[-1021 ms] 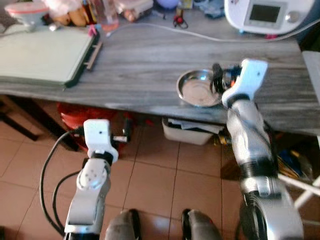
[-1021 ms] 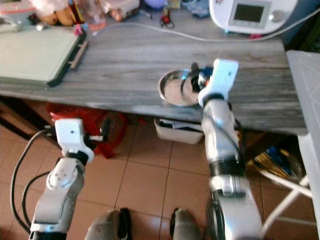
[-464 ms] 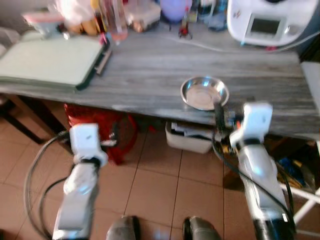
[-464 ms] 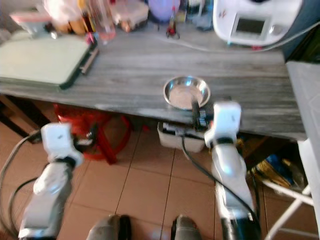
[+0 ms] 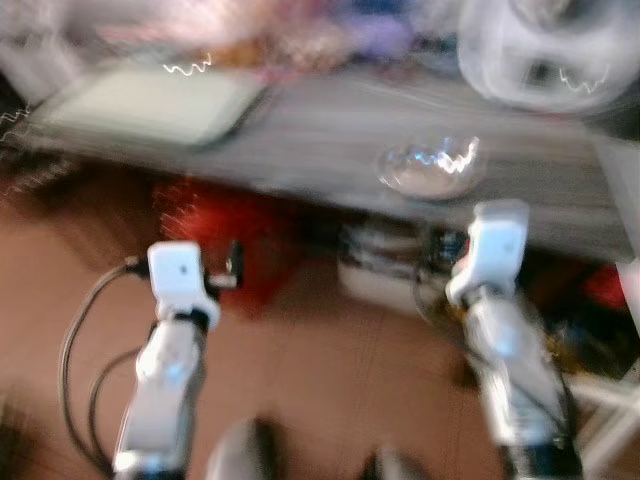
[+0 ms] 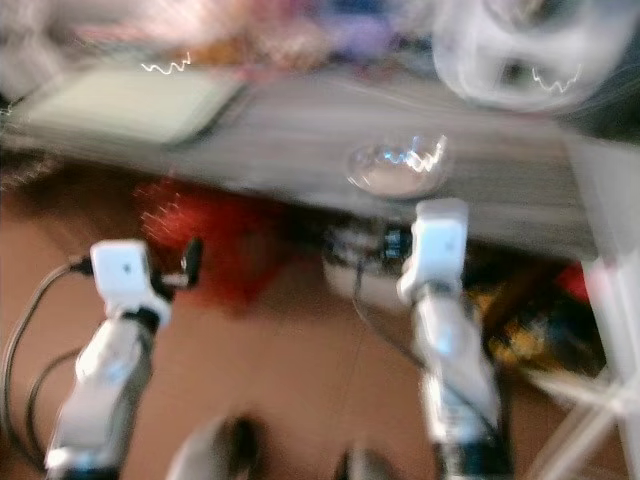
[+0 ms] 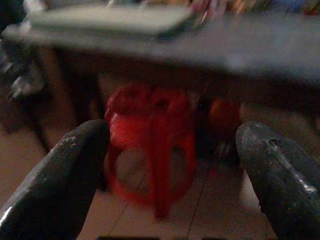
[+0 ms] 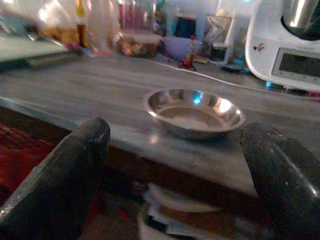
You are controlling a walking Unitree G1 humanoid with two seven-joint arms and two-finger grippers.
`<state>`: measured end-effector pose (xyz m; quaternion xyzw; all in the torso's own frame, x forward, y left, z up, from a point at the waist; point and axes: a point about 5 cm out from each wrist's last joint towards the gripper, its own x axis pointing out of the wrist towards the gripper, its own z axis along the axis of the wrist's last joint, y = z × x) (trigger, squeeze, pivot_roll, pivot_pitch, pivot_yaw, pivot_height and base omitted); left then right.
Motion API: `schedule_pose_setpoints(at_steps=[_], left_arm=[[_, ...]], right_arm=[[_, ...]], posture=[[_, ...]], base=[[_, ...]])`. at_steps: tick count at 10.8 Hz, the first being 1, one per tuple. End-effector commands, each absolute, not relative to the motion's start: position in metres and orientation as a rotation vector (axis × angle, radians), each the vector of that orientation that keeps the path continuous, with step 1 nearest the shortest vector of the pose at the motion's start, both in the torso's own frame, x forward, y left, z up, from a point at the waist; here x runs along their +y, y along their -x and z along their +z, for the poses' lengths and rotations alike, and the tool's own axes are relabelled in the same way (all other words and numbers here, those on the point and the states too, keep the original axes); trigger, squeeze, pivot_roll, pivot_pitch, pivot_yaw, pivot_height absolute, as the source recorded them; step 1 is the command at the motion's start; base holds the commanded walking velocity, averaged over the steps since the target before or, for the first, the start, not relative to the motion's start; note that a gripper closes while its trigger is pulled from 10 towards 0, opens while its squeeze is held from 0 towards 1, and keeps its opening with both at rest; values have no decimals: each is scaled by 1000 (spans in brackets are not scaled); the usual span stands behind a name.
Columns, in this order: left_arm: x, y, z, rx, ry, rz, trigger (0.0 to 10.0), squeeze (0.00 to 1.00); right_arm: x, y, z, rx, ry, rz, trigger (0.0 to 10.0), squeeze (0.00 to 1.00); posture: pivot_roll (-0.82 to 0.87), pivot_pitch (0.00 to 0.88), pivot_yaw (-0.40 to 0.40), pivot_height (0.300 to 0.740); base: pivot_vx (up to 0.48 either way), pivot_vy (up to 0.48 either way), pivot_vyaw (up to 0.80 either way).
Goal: Setting the table
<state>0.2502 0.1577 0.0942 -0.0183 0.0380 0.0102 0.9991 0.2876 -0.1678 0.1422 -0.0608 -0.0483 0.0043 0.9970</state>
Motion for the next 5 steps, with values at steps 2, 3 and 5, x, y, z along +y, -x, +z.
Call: schedule_pose_setpoints(at_steps=[2, 3, 5], left_arm=[[155, -256, 104, 40, 28, 4, 10000, 0], [154, -256, 104, 41, 27, -1, 10000, 0], [151, -256, 104, 38, 29, -12, 10000, 0]], right_arm=[[-174, -290, 140, -65, 94, -39, 10000, 0], [-173, -293, 139, -45, 83, -40, 10000, 0], [-167, -291, 135, -14, 151, -42, 10000, 0]], posture=[[-37, 58, 44, 740], [-39, 59, 42, 740], [-37, 78, 34, 740]], base=[[-332, 0, 0], [-330, 0, 0], [-311, 0, 0]])
